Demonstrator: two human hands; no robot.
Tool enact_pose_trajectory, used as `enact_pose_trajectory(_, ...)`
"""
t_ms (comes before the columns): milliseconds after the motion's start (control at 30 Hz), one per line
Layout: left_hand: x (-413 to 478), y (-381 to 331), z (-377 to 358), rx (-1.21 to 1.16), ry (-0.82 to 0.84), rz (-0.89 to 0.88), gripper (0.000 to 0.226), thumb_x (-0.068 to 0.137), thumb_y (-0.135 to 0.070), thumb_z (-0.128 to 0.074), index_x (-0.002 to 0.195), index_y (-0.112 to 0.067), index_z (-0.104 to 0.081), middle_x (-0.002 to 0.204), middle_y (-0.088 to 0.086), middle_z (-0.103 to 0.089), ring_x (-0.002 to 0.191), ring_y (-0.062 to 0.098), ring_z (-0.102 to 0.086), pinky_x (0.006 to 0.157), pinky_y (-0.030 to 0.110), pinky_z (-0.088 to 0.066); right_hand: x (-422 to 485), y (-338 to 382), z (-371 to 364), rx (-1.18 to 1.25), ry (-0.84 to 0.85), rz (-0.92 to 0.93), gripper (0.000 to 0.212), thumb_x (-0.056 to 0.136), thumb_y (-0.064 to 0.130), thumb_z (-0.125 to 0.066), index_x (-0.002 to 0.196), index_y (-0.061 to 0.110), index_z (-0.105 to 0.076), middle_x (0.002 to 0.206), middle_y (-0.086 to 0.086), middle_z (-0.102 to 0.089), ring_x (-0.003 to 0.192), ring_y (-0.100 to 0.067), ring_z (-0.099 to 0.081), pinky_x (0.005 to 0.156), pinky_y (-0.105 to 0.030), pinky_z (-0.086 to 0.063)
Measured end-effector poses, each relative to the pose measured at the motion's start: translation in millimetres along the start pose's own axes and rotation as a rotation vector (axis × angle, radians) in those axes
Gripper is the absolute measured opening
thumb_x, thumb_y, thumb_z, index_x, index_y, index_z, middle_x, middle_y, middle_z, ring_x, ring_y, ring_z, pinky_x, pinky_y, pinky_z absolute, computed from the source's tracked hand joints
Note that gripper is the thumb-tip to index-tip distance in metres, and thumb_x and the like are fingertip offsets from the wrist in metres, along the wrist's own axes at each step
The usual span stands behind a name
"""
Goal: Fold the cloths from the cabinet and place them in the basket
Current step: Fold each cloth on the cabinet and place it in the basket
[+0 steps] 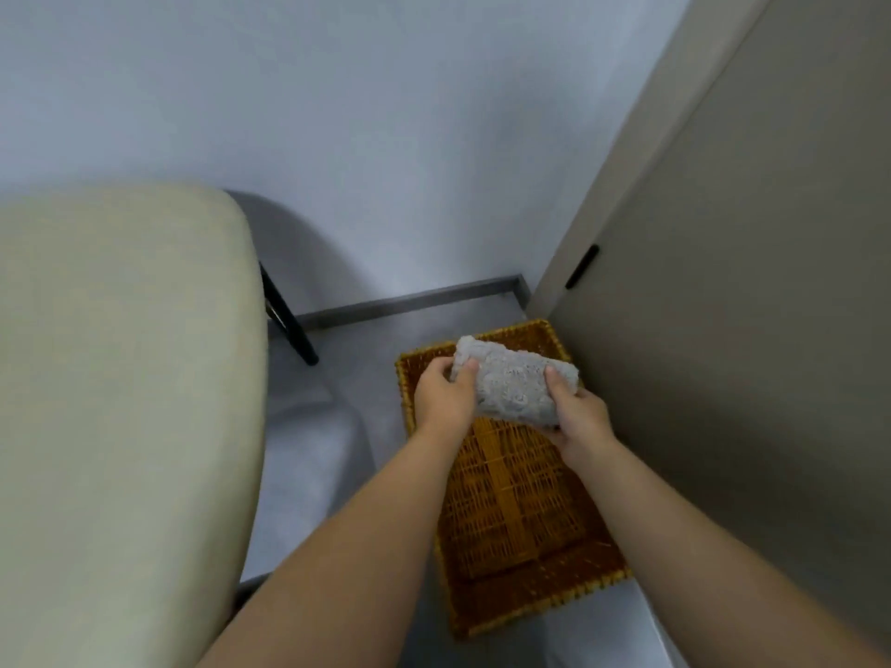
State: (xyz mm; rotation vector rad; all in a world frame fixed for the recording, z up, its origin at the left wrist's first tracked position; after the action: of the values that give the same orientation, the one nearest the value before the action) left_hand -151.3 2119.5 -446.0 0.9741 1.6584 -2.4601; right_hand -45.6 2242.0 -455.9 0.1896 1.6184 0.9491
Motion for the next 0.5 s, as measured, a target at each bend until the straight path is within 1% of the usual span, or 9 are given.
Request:
enact_pose_trajectory(67, 19, 28, -15, 0.025, 0.003, -0.016, 0.031, 0.095, -0.033, -0.053, 0.12, -0.014, -0.058, 0.107, 0.0, -0.061, 0.088, 0.012, -0.055, 0.07, 0.022, -0.044, 33, -23, 4, 0.054, 0.009, -0.014, 0.037, 0.088, 0.033, -0.064, 0.117, 0.012, -0.053, 0.105, -0.008, -0.062, 0.092, -0.025, -0.062, 0.084, -0.042, -0.054)
enact_pose_trajectory(100, 30, 45, -22, 0.031, -0.004, -0.014, 0.032, 0.095, -0.033, -0.054, 0.12, -0.014, -0.058, 0.106, -0.002, -0.06, 0.086, 0.01, -0.055, 0.066, 0.02, -0.043, 48, -35, 3, 0.105, 0.047, -0.052, 0.038, 0.088, 0.033, -0.064, 0.117, 0.013, -0.052, 0.106, -0.009, -0.061, 0.095, -0.026, -0.062, 0.087, -0.043, -0.053)
enact_pose_trajectory(133, 38, 59, -27, 0.04, -0.007, -0.003, 0.033, 0.095, -0.033, -0.054, 0.121, -0.014, -0.057, 0.108, -0.002, -0.06, 0.088, 0.01, -0.055, 0.065, 0.019, -0.044, 60, -47, 2, 0.183, 0.098, -0.097, 0.04, 0.087, 0.031, -0.065, 0.12, 0.012, -0.051, 0.111, -0.012, -0.061, 0.101, -0.029, -0.061, 0.091, -0.044, -0.051)
enact_pose_trajectory(200, 56, 82, -35, 0.021, 0.03, 0.044, 0.039, 0.093, -0.034, -0.057, 0.125, -0.012, -0.055, 0.117, 0.003, -0.059, 0.097, 0.016, -0.058, 0.073, 0.026, -0.052, 79, -61, 1, 0.378, 0.177, -0.17, 0.045, 0.087, 0.019, -0.064, 0.128, 0.009, -0.048, 0.123, -0.019, -0.057, 0.112, -0.036, -0.057, 0.098, -0.047, -0.047)
enact_pose_trajectory(233, 67, 91, -39, 0.004, 0.063, 0.078, 0.041, 0.092, -0.034, -0.059, 0.126, -0.011, -0.053, 0.121, 0.005, -0.058, 0.099, 0.019, -0.06, 0.075, 0.03, -0.055, 90, -66, 1, 0.466, 0.194, -0.185, 0.049, 0.085, 0.012, -0.062, 0.132, 0.008, -0.046, 0.127, -0.021, -0.055, 0.114, -0.037, -0.055, 0.099, -0.047, -0.046)
enact_pose_trajectory(300, 83, 97, -42, -0.014, 0.135, 0.153, 0.041, 0.091, -0.029, -0.062, 0.125, -0.009, -0.051, 0.122, 0.009, -0.057, 0.1, 0.024, -0.062, 0.076, 0.034, -0.058, 107, -68, 1, 0.556, 0.19, -0.197, 0.056, 0.083, 0.003, -0.056, 0.138, 0.006, -0.042, 0.131, -0.023, -0.051, 0.119, -0.039, -0.052, 0.102, -0.046, -0.043)
enact_pose_trajectory(367, 95, 97, -42, 0.019, 0.184, 0.163, 0.034, 0.091, -0.025, -0.063, 0.119, -0.009, -0.053, 0.117, 0.009, -0.059, 0.099, 0.024, -0.063, 0.076, 0.035, -0.058, 122, -69, -3, 0.528, 0.188, -0.187, 0.053, 0.089, -0.002, -0.048, 0.141, 0.004, -0.038, 0.135, -0.024, -0.049, 0.122, -0.037, -0.05, 0.103, -0.043, -0.042)
enact_pose_trajectory(433, 101, 94, -36, 0.15, 0.173, 0.024, 0.021, 0.089, -0.029, -0.064, 0.105, -0.017, -0.058, 0.105, 0.003, -0.064, 0.092, 0.019, -0.064, 0.076, 0.036, -0.058, 130, -68, -10, 0.392, 0.15, -0.171, 0.046, 0.093, -0.002, -0.046, 0.138, 0.002, -0.039, 0.136, -0.021, -0.048, 0.124, -0.034, -0.049, 0.1, -0.042, -0.044)
enact_pose_trajectory(500, 102, 91, -20, 0.35, 0.086, -0.154, 0.011, 0.089, -0.032, -0.064, 0.095, -0.023, -0.062, 0.095, -0.005, -0.065, 0.086, 0.012, -0.062, 0.075, 0.035, -0.055, 136, -66, -13, 0.258, 0.078, -0.143, 0.042, 0.094, -0.001, -0.048, 0.136, 0.004, -0.042, 0.135, -0.018, -0.048, 0.124, -0.033, -0.048, 0.095, -0.042, -0.047)
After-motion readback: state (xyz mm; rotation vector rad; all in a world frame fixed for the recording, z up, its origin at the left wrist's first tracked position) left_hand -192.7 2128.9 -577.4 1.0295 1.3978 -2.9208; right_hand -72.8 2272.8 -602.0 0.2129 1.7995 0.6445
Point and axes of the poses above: each hand's wrist, its own x-axis towards the middle knuckle, its own z-axis out of the back of the hand, y = z × x, the point moved 3 cm from there along x, towards the middle knuckle
